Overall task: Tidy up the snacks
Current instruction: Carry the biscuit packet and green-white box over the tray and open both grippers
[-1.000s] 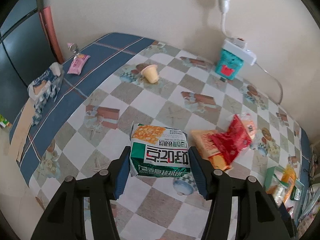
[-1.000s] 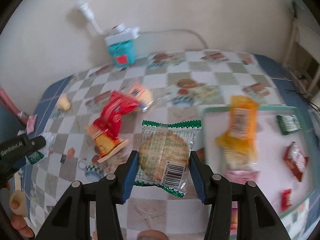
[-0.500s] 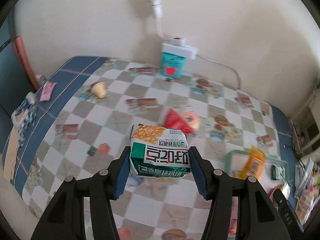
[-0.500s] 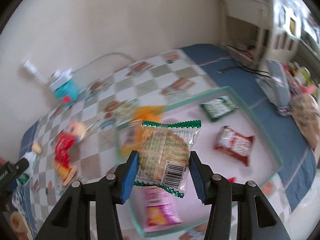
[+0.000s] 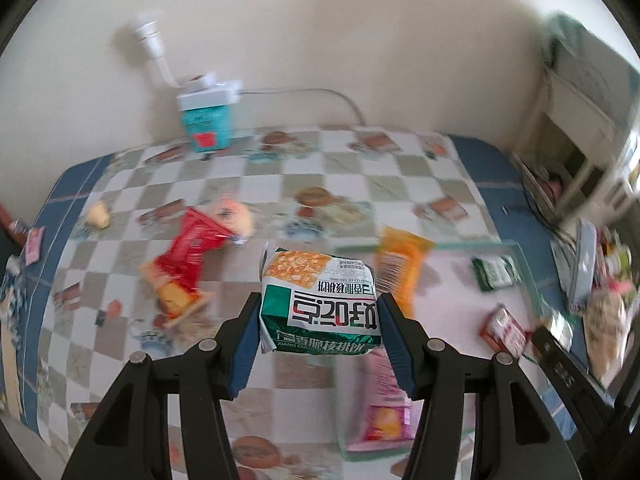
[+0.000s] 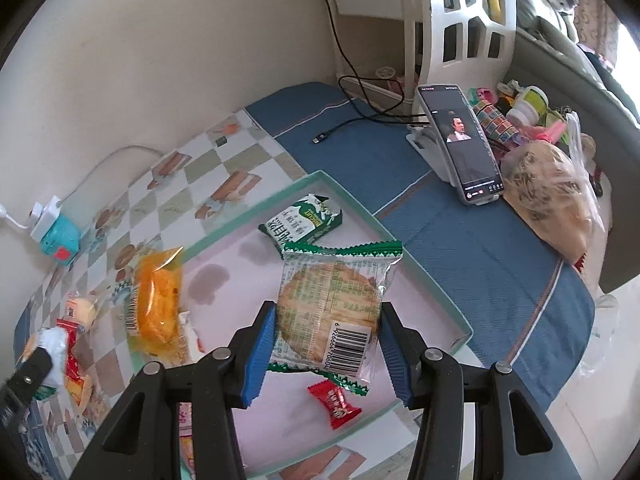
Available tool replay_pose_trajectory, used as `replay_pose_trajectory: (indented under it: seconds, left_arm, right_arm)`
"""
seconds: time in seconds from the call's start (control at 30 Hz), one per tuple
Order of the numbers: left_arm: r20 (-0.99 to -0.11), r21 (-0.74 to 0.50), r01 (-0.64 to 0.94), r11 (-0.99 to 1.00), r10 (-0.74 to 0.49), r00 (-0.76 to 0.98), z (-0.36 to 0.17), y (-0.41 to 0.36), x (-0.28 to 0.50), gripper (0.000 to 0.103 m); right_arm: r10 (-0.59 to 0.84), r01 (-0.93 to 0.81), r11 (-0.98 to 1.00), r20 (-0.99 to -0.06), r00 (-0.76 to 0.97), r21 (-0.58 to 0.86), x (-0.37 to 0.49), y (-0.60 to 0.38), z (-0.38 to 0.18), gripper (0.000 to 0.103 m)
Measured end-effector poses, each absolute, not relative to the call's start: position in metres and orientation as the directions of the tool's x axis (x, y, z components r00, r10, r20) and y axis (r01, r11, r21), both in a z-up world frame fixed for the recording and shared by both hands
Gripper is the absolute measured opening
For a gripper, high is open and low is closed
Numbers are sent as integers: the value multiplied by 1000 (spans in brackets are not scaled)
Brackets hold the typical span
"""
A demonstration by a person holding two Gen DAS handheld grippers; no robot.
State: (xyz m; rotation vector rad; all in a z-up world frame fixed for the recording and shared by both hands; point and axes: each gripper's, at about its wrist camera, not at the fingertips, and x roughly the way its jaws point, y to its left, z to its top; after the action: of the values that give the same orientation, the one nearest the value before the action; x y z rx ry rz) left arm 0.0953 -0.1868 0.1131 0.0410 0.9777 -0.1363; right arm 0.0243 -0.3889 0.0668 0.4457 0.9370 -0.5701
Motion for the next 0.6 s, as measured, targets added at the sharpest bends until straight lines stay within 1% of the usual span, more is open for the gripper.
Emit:
replay_pose_trajectory:
  seconds: [0.1,0.23,0.6]
  left_arm:
    - [-846,-4,187,982,-102,523,102,-211,91,59]
    - [-865,-19,229,973,-131,485,90,-230,91,59]
    - [-876,42,259,965,-89,473,71,-259,96,59]
  right_arm:
    - [-250,624,773,-846,470,118,26,-393,63,53]
    - [-256,620,777,-848,464,104,28,-396,59,53]
    - [-203,582,805,-866,456,117,40,-397,43,54]
